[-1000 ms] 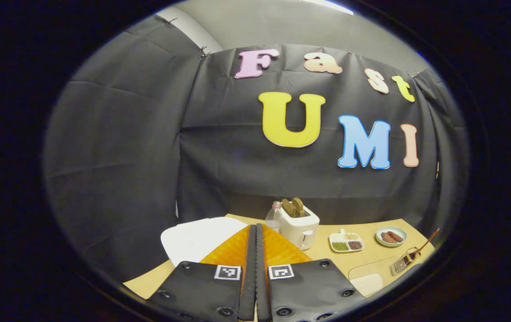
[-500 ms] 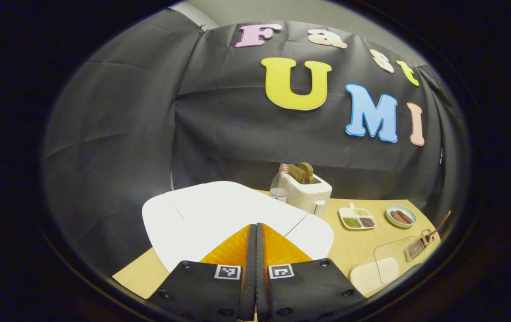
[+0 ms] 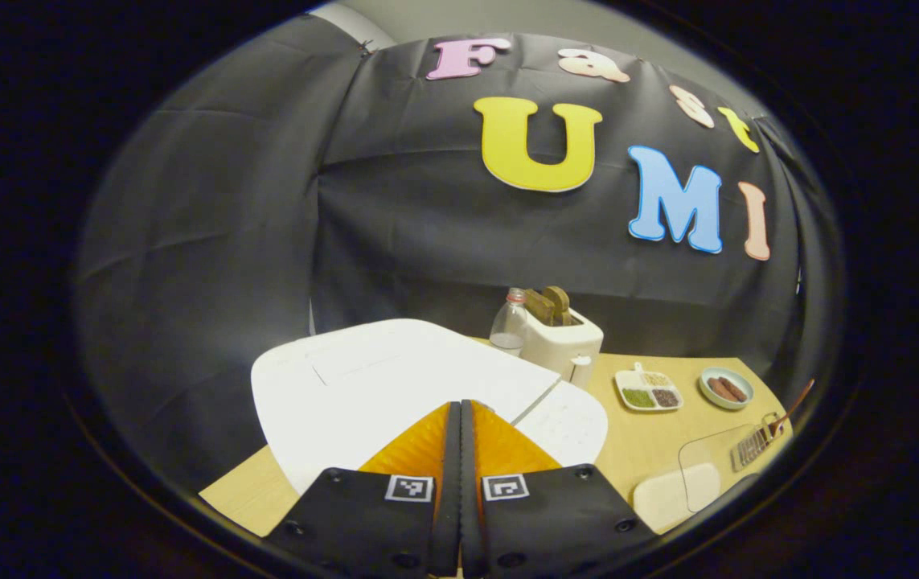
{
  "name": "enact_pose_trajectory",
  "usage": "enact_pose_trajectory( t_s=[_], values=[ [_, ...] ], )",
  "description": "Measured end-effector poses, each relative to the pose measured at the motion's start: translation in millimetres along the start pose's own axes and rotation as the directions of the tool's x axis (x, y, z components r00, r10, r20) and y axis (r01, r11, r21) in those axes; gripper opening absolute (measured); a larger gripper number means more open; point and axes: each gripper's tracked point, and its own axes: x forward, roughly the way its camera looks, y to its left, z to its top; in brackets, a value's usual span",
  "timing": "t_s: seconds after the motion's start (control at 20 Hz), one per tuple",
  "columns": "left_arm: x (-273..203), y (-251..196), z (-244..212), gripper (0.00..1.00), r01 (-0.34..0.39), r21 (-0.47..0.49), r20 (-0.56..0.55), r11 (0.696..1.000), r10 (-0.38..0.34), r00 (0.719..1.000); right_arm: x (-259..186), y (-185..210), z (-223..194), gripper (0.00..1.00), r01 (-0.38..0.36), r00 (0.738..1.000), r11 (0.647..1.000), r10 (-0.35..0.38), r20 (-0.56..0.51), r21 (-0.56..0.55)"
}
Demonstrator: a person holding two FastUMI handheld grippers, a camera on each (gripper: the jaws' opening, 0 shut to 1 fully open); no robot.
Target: Close the left gripper, press the button to open the rice cooker; take a wooden spoon from the chopstick holder with the right hand, scoop a spoonful of rice and pour it into the rice cooker, then put the wooden spoon back into the chopstick holder.
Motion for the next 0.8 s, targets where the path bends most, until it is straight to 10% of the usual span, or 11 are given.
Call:
enact_pose_trajectory(
  t_s=[0.6, 0.8],
  values=[
    [-96, -26, 160, 0.09, -0.076, 0.038, 0.358, 0.996, 0.058, 0.932, 38, -20, -4, 0.97, -0.060, 0.998, 0.997, 0.059, 0.015, 0.057],
    [-137, -62, 184, 0.77, -0.022, 0.042, 0.432, 0.999, 0.002, 0.902, 54, -31, -16, 0.97, -0.065, 0.998, 0.994, 0.065, -0.003, 0.091]
  ],
)
